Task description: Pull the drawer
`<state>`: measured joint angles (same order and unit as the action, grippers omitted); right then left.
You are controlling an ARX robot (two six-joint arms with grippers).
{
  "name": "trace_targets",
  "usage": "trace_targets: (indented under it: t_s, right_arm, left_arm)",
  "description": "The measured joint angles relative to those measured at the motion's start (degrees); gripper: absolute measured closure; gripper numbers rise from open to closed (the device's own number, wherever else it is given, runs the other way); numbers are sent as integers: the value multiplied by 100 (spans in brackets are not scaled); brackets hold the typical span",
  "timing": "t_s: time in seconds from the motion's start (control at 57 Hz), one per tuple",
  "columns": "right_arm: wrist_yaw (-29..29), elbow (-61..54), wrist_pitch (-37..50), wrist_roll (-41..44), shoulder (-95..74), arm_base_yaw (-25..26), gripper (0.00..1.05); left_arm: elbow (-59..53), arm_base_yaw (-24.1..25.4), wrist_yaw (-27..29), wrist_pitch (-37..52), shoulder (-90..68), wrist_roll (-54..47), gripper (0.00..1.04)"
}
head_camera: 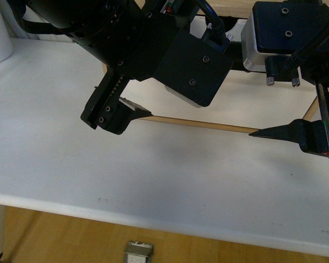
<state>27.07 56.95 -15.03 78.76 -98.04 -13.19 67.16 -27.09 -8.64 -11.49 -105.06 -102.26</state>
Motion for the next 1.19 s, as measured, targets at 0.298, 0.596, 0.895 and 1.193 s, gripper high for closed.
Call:
trace_targets:
  t_s: [0.298,0.596,0.895,1.193]
  right_arm:
    - [9,-4,-74,13,33,0,9]
    - [42,-157,-420,26,282,-37,9]
    - [55,-472,-778,98,706,-140,9]
    - [35,-826,-1014,46,1143,-323,9]
  left_arm:
    - [-74,0,68,-118,109,-9,6]
    - [-407,15,57,-170,400,-46,6]
    - [-922,13,37,-293,881,-140,6]
    - [-1338,0,20,-459,1316,-321,6]
